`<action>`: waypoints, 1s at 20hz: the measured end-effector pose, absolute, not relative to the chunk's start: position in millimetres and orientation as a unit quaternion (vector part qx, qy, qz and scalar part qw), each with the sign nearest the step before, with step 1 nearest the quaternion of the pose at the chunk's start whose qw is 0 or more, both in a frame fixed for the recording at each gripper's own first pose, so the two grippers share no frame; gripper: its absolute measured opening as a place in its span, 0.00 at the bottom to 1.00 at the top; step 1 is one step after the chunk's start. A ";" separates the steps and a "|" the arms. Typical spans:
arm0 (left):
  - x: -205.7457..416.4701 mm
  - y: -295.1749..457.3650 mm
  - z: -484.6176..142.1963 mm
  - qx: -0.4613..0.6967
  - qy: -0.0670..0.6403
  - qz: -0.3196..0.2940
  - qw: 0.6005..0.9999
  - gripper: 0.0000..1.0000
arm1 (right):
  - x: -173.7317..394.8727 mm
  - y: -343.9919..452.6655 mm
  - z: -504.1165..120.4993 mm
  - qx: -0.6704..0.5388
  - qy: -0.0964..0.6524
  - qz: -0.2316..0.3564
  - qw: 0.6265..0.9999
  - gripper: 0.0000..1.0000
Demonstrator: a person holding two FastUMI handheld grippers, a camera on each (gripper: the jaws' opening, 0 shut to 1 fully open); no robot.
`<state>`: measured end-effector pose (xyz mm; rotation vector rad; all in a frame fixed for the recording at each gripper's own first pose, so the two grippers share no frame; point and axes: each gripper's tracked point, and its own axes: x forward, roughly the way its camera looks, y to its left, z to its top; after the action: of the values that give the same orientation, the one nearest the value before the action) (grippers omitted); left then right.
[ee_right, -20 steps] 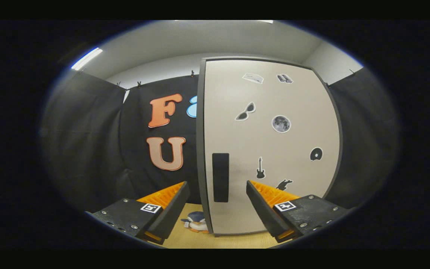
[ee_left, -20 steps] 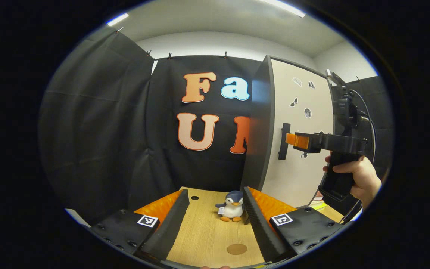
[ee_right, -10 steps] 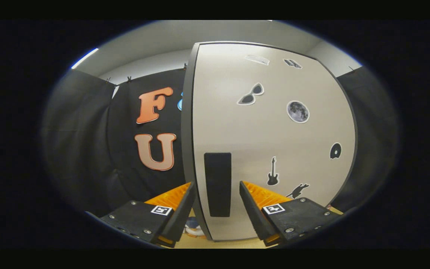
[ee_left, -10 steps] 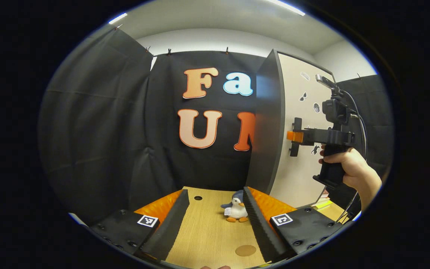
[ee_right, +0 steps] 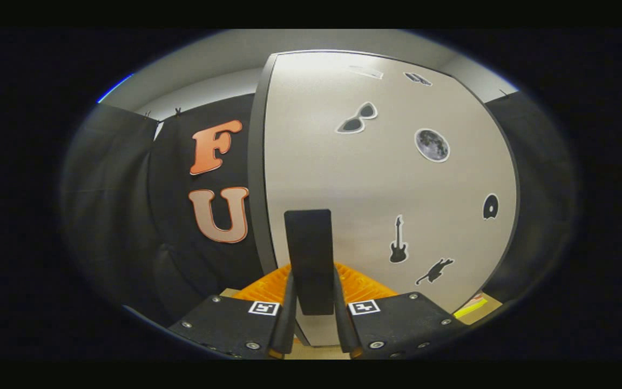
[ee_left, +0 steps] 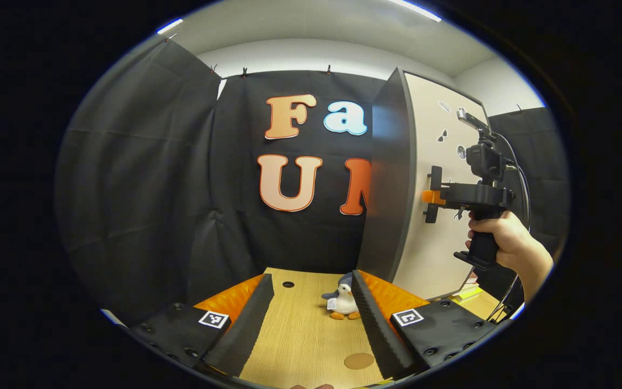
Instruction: Open the cabinet door with the right hand, grasp the bottle in the cabinet with the left hand and place it on the coaster, then close the cabinet door with the right hand.
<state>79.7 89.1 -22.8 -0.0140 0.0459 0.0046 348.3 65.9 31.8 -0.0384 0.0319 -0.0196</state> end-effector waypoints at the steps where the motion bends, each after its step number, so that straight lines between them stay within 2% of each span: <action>1: 80.3 87.2 -20.5 -0.006 0.021 0.001 1.000 0.94 | 346.0 66.9 32.3 -0.018 0.016 -0.008 1.000 0.30; 7: 57.5 69.7 -12.8 0.002 0.015 -0.004 1.000 0.95 | 326.9 66.5 34.3 0.000 0.011 0.007 1.000 0.21; 10: 44.2 62.0 -9.9 0.003 0.013 -0.003 1.000 0.95 | 313.9 62.7 33.7 0.005 0.007 0.001 1.000 0.21; 11: 41.4 58.8 -9.2 0.004 0.012 -0.004 1.000 0.95 | 308.5 60.5 32.9 0.006 0.007 0.000 1.000 0.17; 13: 35.4 52.1 -6.9 0.007 0.011 -0.004 1.000 0.94 | 300.4 57.1 32.2 0.013 0.008 -0.001 1.000 0.19; 15: 28.1 44.2 -4.5 0.009 0.008 -0.005 1.000 0.94 | 291.0 53.9 33.1 0.020 0.007 -0.003 1.000 0.17; 20: 12.9 16.6 -1.5 0.012 0.007 -0.015 1.000 0.95 | 271.6 41.6 34.0 0.019 0.001 -0.014 1.000 0.19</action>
<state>12.9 16.6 -1.5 0.0240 0.0135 -0.0300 271.6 41.6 34.0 0.0386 0.0023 -0.0282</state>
